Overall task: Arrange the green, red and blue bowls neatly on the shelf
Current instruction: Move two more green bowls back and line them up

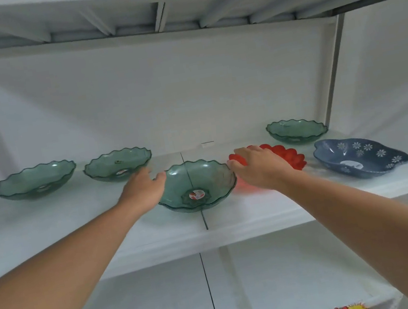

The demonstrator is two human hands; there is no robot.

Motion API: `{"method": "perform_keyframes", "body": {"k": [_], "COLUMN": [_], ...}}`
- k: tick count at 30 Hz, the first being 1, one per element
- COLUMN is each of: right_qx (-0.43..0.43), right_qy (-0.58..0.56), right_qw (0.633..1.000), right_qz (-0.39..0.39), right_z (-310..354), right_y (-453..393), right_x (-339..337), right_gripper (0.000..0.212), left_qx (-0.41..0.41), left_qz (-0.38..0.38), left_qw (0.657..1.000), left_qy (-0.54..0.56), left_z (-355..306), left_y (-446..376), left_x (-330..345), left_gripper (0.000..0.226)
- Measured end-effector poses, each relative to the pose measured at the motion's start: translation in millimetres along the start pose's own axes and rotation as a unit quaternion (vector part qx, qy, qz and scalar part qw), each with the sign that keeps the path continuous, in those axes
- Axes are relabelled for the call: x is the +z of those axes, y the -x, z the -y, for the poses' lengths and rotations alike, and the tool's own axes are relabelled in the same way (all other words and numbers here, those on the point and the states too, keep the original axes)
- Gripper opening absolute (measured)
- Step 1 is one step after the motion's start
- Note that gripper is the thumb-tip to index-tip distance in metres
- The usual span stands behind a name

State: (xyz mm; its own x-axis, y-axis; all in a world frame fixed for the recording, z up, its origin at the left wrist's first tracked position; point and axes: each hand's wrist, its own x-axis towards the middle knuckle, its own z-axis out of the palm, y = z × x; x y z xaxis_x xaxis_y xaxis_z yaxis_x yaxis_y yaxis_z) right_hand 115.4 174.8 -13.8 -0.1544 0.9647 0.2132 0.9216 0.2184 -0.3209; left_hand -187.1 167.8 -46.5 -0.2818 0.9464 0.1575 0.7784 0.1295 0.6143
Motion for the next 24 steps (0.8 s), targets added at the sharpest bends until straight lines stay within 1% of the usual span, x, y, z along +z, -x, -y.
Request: {"method": "perform_keyframes", "body": {"k": [2,3,5,6,7,8,12,15,19,24], "right_qx": [0.002,0.006,0.015,0.018,0.020,0.022,0.044,0.071,0.102,0.140], "right_qy": [-0.005,-0.006,-0.006,-0.002,0.005,0.014,0.038,0.040,0.048,0.052], "right_qw": [1.000,1.000,1.000,1.000,1.000,0.999,0.998,0.995,0.992,0.987], "right_qz": [-0.009,-0.012,-0.020,-0.021,-0.020,-0.019,-0.035,-0.051,-0.063,-0.064], "right_z": [-5,-7,-9,-10,-12,-13,-26,-42,-71,-124], "right_y": [3,6,11,12,13,14,7,0,-10,-26], "right_x": [-3,-4,-5,-5,-6,-7,-20,-31,-45,-63], "right_gripper": [0.067,0.069,0.070,0.070,0.069,0.067,0.059,0.061,0.068,0.068], "left_qx": [-0.093,-0.136,-0.186,-0.191,-0.188,-0.183,-0.167,-0.137,-0.101,-0.087], "left_qz": [0.024,0.048,0.112,0.135,0.145,0.140,0.072,0.044,0.077,0.115], "left_qw": [0.995,0.989,0.965,0.953,0.946,0.942,0.939,0.938,0.932,0.930], "left_qy": [-0.001,0.030,0.145,0.190,0.222,0.245,0.291,0.315,0.339,0.339], "left_z": [1,1,0,2,3,3,-6,-23,-63,-113], "left_y": [6,9,14,13,12,8,-20,-44,-61,-73], "left_x": [3,6,15,19,22,23,1,-21,-21,20], "left_gripper": [0.071,0.067,0.049,0.038,0.029,0.026,0.023,0.026,0.028,0.028]}}
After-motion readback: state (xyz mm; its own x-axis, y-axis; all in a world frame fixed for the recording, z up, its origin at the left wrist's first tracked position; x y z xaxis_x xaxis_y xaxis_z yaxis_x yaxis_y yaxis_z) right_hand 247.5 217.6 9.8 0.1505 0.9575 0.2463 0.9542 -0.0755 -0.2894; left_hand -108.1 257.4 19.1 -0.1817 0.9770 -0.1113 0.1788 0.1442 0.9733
